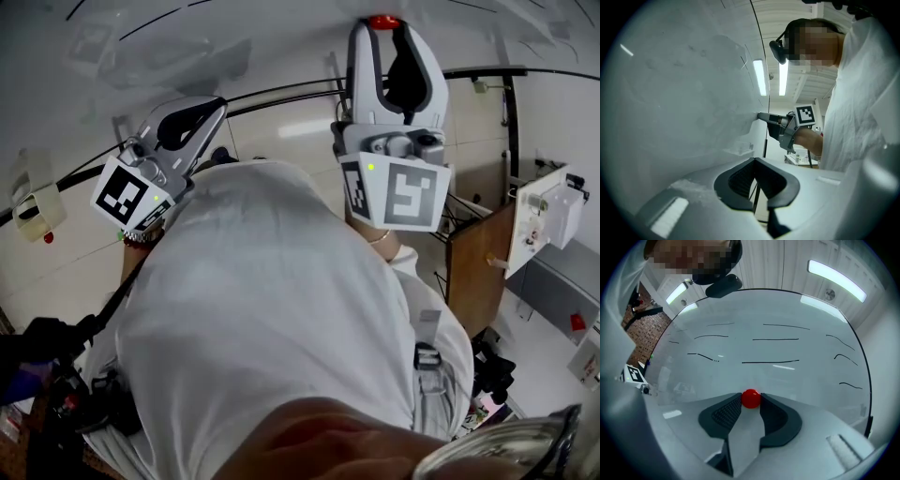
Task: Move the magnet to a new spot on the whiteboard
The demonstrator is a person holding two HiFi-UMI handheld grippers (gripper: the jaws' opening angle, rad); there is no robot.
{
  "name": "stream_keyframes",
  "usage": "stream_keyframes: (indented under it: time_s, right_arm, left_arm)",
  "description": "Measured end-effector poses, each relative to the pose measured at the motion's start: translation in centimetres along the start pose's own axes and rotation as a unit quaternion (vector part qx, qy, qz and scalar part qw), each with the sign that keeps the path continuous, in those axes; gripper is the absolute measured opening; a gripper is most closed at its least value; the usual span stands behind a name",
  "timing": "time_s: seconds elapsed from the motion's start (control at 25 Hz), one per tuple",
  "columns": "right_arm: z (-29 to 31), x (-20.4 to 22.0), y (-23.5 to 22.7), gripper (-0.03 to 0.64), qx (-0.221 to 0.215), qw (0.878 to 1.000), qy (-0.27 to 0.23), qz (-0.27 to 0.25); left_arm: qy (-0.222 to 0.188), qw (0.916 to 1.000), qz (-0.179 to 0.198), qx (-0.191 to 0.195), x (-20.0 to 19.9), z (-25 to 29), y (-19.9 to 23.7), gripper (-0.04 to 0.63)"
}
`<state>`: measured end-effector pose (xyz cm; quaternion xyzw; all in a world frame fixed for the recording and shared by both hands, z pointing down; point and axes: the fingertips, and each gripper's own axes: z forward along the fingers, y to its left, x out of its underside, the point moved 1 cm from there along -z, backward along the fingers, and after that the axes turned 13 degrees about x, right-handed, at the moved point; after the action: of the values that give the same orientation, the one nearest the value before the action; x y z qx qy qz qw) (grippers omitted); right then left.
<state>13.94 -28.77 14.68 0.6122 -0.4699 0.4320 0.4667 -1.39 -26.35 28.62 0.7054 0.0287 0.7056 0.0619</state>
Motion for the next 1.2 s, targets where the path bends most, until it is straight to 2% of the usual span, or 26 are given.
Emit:
stream_keyframes:
  time_s: [0.32, 0.48, 0.6, 0.8, 0.88, 0.96, 1.08, 1.2]
  right_arm:
    - [-0.1, 0.3, 0.4, 0.127, -0.023, 1.000, -0.004, 0.006]
    - [-0.9, -0.3, 0.5, 0.126, -0.018, 1.000, -0.023, 0.009]
    - [-1.1, 0.6, 0.3, 0.126, -0.020, 1.000, -0.014, 0.016]
    - [-3.9, 2.0, -3.7, 0.127, -0.024, 0.999, 0.017, 0.027]
    - [-5.8, 2.5, -5.8, 0.126, -0.031, 0.999, 0.030, 0.033]
    - [-7.1, 3.4, -7.3, 0.126, -0.053, 0.996, 0.036, 0.055]
    - [-8.0, 4.6, -7.9, 0.126, -0.102, 0.989, 0.022, 0.104]
    - [-8.3, 5.9, -8.3, 0.126, -0.105, 0.984, 0.015, 0.143]
  left_arm:
    - [0.003, 1.0000, 0.002, -0.006, 0.3, -0.6, 0.2, 0.006]
    - [0.004, 0.9999, 0.004, -0.012, 0.6, -1.2, -0.1, 0.006]
    - [0.006, 0.9998, -0.002, -0.018, 1.0, -1.5, 0.0, 0.006]
    - [0.010, 0.9995, -0.014, -0.025, 1.1, 1.6, -3.0, 0.006]
    - [0.004, 0.9988, -0.017, -0.045, 1.2, 2.5, -4.8, 0.006]
    - [-0.012, 0.9963, -0.021, -0.083, 1.4, 2.4, -5.8, 0.006]
    - [-0.020, 0.9874, -0.042, -0.151, 2.3, 0.6, -6.3, 0.006]
    - [-0.014, 0.9790, -0.056, -0.196, 3.6, -1.1, -6.6, 0.006]
